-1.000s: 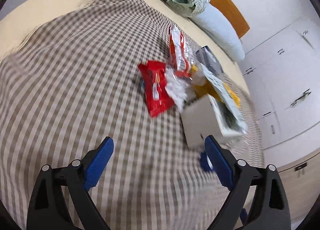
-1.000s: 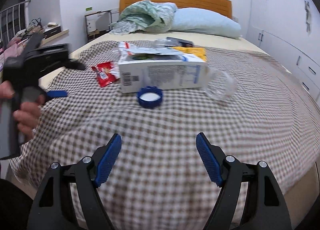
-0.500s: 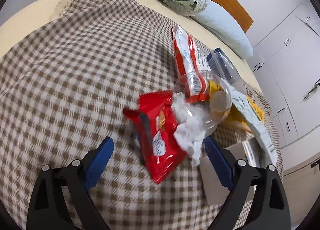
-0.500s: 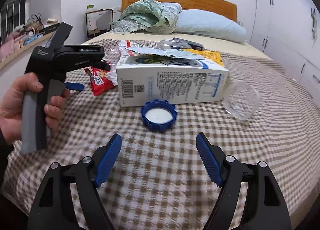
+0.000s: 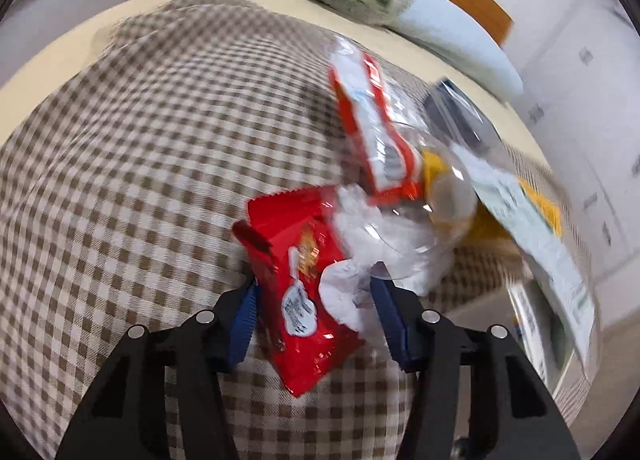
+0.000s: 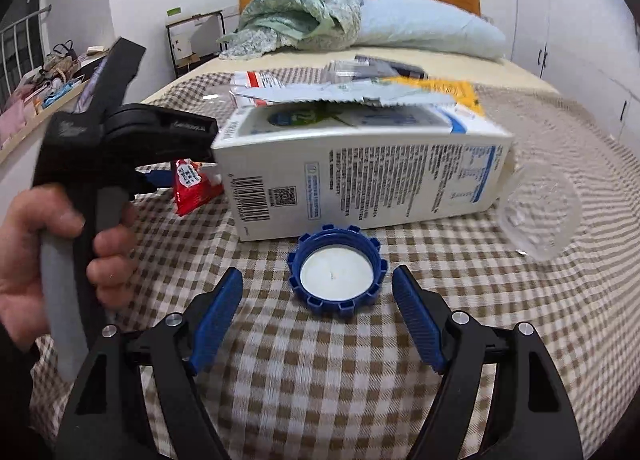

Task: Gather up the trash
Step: 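Grasp the red snack wrapper with the left tool while the right tool grasps the blue cap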

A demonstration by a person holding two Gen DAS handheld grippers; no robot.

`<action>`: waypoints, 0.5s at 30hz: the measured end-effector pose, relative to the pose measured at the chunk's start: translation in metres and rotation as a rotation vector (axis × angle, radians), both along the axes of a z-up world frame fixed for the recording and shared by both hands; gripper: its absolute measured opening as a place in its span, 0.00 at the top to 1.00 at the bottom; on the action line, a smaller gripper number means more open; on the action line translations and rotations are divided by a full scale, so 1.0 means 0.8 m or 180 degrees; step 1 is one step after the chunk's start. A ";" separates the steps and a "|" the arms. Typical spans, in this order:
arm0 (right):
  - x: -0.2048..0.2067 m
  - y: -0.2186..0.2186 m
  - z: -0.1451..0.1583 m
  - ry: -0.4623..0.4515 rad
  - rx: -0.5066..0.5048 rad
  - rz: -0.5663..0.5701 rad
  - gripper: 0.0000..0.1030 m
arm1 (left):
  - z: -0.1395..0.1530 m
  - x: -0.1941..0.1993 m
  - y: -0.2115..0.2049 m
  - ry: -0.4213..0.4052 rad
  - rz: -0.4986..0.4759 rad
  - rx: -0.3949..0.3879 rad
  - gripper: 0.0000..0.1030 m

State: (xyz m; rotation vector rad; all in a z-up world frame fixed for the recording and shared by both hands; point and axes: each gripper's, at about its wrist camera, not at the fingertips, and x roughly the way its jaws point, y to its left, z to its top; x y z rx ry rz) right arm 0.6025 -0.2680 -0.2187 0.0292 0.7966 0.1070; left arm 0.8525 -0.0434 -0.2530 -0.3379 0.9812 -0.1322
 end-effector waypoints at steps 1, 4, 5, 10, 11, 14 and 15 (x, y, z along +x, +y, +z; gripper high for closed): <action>0.000 0.000 -0.002 0.0021 0.0026 0.0014 0.28 | 0.001 -0.003 -0.007 0.0008 -0.0079 0.0034 0.50; 0.000 -0.006 -0.006 0.0050 0.0139 0.0029 0.39 | 0.002 -0.007 -0.018 0.0009 -0.0127 0.0071 0.63; -0.001 -0.010 -0.006 0.0057 0.0202 0.0024 0.46 | 0.002 -0.008 -0.019 0.0015 -0.0119 0.0053 0.75; -0.006 -0.021 -0.006 0.0071 0.0367 0.0036 0.52 | 0.003 -0.016 -0.014 0.0093 -0.0154 -0.0119 1.00; -0.008 -0.021 -0.005 0.0066 0.0372 0.0039 0.52 | 0.004 -0.019 -0.015 0.0093 -0.0174 -0.0077 1.00; -0.014 -0.025 0.000 0.0039 0.0421 0.0042 0.52 | 0.006 -0.027 -0.009 0.0114 -0.0213 -0.0007 1.00; -0.017 -0.026 0.003 0.0019 0.0436 0.0041 0.52 | 0.007 -0.032 -0.007 0.0133 -0.0213 0.0022 1.00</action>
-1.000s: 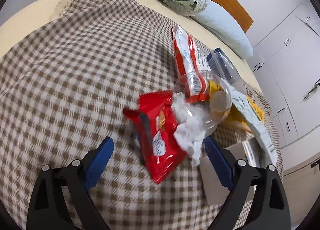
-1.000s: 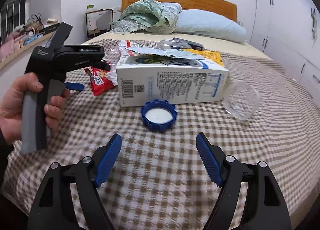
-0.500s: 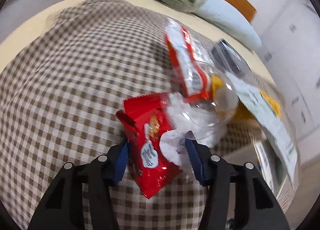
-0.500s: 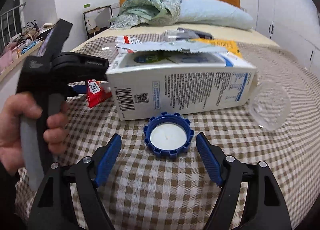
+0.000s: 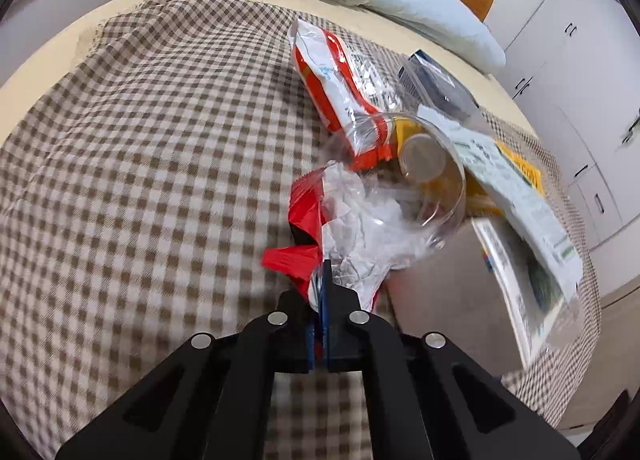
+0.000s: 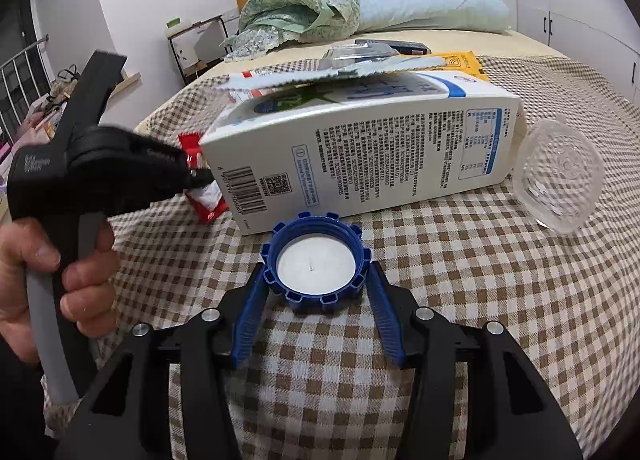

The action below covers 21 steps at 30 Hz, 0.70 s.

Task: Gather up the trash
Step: 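Grasp the red snack wrapper with the left tool while the right tool grasps the blue cap, then carry the red wrapper and blue cap from the bed to the wastebasket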

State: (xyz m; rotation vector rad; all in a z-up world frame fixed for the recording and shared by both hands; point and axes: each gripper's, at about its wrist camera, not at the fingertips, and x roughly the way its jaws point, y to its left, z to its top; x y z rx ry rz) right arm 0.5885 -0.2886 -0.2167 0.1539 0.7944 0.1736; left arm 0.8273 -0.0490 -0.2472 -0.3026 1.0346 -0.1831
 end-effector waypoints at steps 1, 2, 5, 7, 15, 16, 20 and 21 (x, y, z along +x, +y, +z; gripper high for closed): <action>-0.003 -0.001 0.003 -0.0023 0.0019 0.0006 0.52 | 0.003 -0.014 0.002 0.0018 0.0008 0.0041 1.00; -0.007 -0.002 0.006 -0.0045 0.0036 0.0018 0.52 | 0.006 -0.033 0.006 0.0023 0.0041 0.0082 1.00; -0.018 0.002 0.016 -0.0145 0.0053 0.0082 0.52 | 0.014 -0.059 0.019 0.0029 0.0145 0.0213 1.00; -0.026 0.004 0.021 -0.0192 0.0065 0.0095 0.52 | 0.024 -0.080 0.027 -0.0048 0.0210 0.0280 1.00; -0.072 0.024 0.023 -0.0339 -0.0095 0.0179 0.52 | 0.059 -0.197 0.059 -0.0290 0.0261 0.0191 1.00; -0.086 0.024 0.025 -0.0370 -0.0097 0.0155 0.52 | 0.061 -0.204 0.059 -0.0304 0.0267 0.0204 1.00; -0.125 0.026 0.026 -0.0422 -0.0093 0.0098 0.53 | 0.067 -0.254 0.056 -0.0367 0.0243 0.0193 1.00; -0.134 0.026 0.026 -0.0419 -0.0100 0.0098 0.56 | 0.073 -0.271 0.057 -0.0436 0.0226 0.0209 1.00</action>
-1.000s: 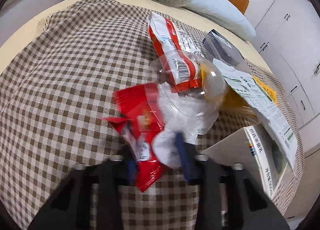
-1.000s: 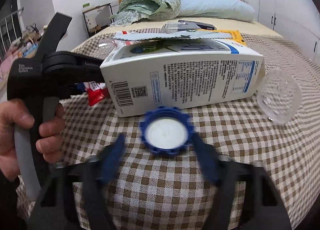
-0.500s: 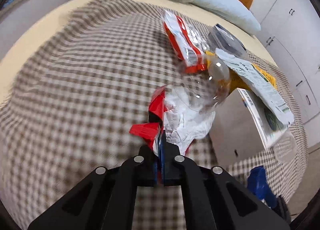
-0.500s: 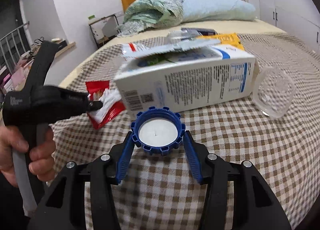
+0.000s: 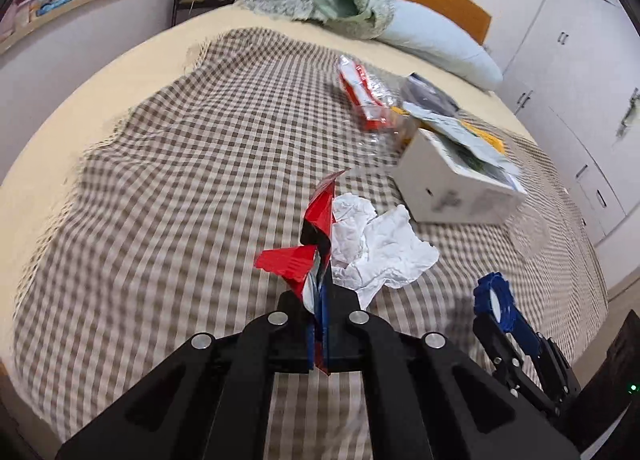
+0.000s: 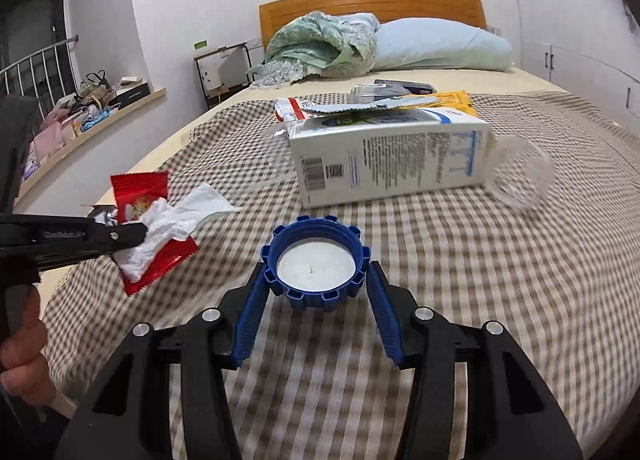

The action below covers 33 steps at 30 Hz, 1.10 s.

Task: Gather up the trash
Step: 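Carry the red wrapper and blue cap from the bed to the wastebasket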

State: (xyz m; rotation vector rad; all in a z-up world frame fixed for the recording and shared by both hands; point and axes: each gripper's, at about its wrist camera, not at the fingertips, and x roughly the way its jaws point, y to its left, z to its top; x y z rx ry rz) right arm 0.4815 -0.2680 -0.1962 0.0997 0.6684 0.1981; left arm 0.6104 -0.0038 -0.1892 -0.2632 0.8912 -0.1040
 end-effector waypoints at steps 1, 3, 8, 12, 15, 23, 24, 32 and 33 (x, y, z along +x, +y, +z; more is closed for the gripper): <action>-0.010 -0.001 0.000 0.0007 0.0031 -0.0017 0.56 | 0.006 -0.005 0.000 -0.0048 -0.0010 0.0014 1.00; -0.027 -0.004 0.008 -0.0057 0.0157 -0.0031 0.56 | 0.015 -0.031 0.000 -0.0164 -0.0032 0.0010 1.00; -0.054 -0.004 0.028 -0.0124 0.0203 -0.0039 0.56 | 0.016 -0.083 -0.006 -0.0204 -0.0037 -0.0011 1.00; -0.095 -0.008 0.041 -0.0179 0.0225 -0.0001 0.56 | 0.023 -0.129 -0.013 -0.0281 -0.0101 -0.0008 1.00; -0.132 -0.013 0.050 -0.0214 0.0122 0.0021 0.56 | 0.037 -0.163 -0.017 -0.0371 -0.0103 -0.0020 1.00; -0.211 -0.063 0.085 -0.0388 -0.0108 -0.0066 0.56 | 0.063 -0.244 -0.083 -0.0509 -0.0408 0.0016 1.00; -0.220 -0.078 0.091 -0.0412 -0.0121 -0.0102 0.56 | 0.066 -0.251 -0.096 -0.0527 -0.0465 0.0032 1.00; -0.265 -0.204 0.086 -0.0365 -0.0206 -0.0580 0.56 | 0.089 -0.279 -0.228 -0.0611 -0.1200 0.0130 1.00; -0.271 -0.224 0.083 -0.0345 -0.0185 -0.0666 0.56 | 0.089 -0.281 -0.243 -0.0609 -0.1290 0.0134 1.00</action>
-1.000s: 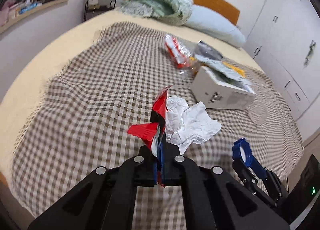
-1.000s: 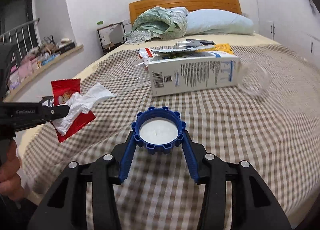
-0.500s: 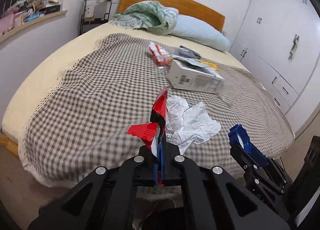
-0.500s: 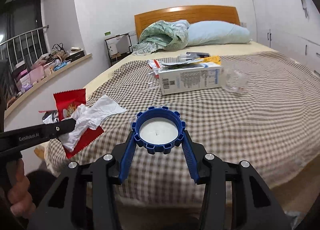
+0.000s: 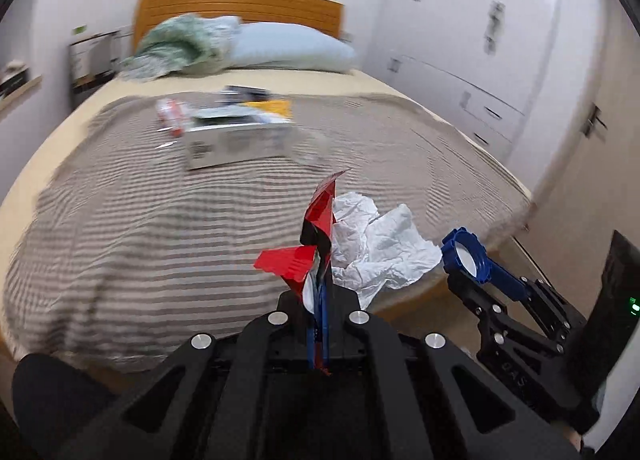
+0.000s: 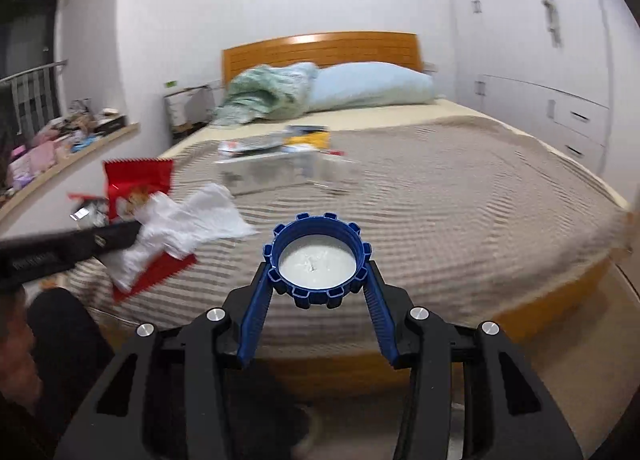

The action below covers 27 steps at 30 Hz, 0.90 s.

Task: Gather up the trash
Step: 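Carry the red wrapper and blue cap from the bed to the wastebasket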

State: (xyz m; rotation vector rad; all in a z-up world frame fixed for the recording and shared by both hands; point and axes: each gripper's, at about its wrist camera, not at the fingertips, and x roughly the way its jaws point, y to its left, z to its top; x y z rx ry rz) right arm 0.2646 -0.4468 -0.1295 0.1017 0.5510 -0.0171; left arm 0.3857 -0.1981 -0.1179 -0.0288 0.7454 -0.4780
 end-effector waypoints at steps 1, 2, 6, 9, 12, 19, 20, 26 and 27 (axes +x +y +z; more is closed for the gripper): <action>-0.007 -0.025 -0.004 0.0025 0.0074 -0.0105 0.56 | 0.000 -0.003 -0.021 0.0007 -0.0114 0.0023 1.00; -0.014 -0.051 -0.010 0.0051 0.0157 -0.0209 0.56 | -0.002 -0.006 -0.040 0.0012 -0.0206 0.0055 1.00; -0.047 -0.130 -0.039 0.0168 0.0259 -0.0575 0.56 | -0.025 -0.017 -0.123 0.0146 -0.0598 0.0231 1.00; -0.073 -0.178 -0.069 0.0313 0.0317 -0.0801 0.56 | -0.065 -0.021 -0.194 0.0469 -0.0922 0.0344 1.00; -0.092 -0.215 -0.104 0.0508 0.0394 -0.0995 0.56 | -0.103 -0.029 -0.253 0.0686 -0.1185 0.0538 1.00; -0.134 -0.267 -0.237 0.1099 0.0764 -0.1311 0.56 | -0.236 -0.062 -0.387 0.0956 -0.1790 0.1468 1.00; -0.138 -0.271 -0.248 0.1156 0.0796 -0.1336 0.56 | -0.251 -0.064 -0.395 0.1019 -0.1829 0.1541 1.00; -0.158 -0.274 -0.330 0.1541 0.0942 -0.1438 0.56 | -0.357 -0.070 -0.445 0.1510 -0.1879 0.1977 1.00; -0.161 -0.273 -0.344 0.1630 0.0967 -0.1448 0.56 | -0.370 -0.071 -0.451 0.1550 -0.1884 0.2042 1.00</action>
